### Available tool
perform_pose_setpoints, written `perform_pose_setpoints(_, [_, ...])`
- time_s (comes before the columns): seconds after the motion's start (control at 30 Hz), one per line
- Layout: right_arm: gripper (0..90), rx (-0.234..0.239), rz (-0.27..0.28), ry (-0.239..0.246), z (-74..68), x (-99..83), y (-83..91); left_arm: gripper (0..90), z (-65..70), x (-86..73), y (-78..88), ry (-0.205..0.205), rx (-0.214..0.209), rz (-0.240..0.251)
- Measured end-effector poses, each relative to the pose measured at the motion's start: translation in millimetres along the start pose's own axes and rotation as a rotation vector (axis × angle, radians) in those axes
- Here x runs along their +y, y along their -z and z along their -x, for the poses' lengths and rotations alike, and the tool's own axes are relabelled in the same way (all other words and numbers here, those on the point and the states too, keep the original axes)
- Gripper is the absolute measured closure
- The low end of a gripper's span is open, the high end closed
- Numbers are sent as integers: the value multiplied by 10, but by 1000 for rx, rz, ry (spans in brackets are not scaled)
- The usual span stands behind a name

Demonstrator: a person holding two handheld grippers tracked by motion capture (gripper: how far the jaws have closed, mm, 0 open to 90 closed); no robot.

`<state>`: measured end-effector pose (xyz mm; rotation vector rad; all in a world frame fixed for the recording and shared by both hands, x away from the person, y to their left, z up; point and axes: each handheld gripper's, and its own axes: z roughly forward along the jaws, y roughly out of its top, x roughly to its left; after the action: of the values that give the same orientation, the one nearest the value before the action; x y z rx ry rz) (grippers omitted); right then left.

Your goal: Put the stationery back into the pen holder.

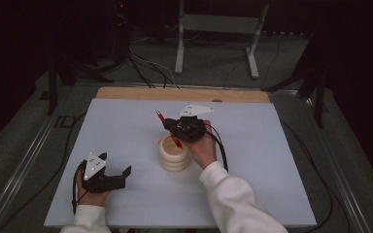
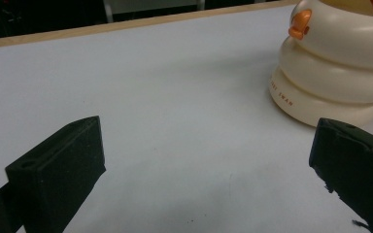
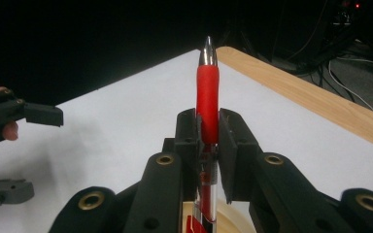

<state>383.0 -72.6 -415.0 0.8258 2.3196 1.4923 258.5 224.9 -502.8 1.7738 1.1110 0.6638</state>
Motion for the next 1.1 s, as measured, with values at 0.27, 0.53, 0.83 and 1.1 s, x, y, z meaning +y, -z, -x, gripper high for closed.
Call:
perform_pose_setpoints(0.27, [790,18,-15,-7,-4,-89,-30,2,7,0,-5,-3,-1,-2])
perform_pose_setpoints(0.53, [784,33,-36,-3,-25,-182,-42,2,5,-1,-4,-1,-3,-1])
perform_pose_setpoints(0.83, [391,31,-61,27,-35,-253,59,1,8,-2,-6,-4,-1,-5])
perform_pose_setpoints(1.1, [210,-34,-63,0,60,-322,228,1,7,-3,-5,-1,0,-5])
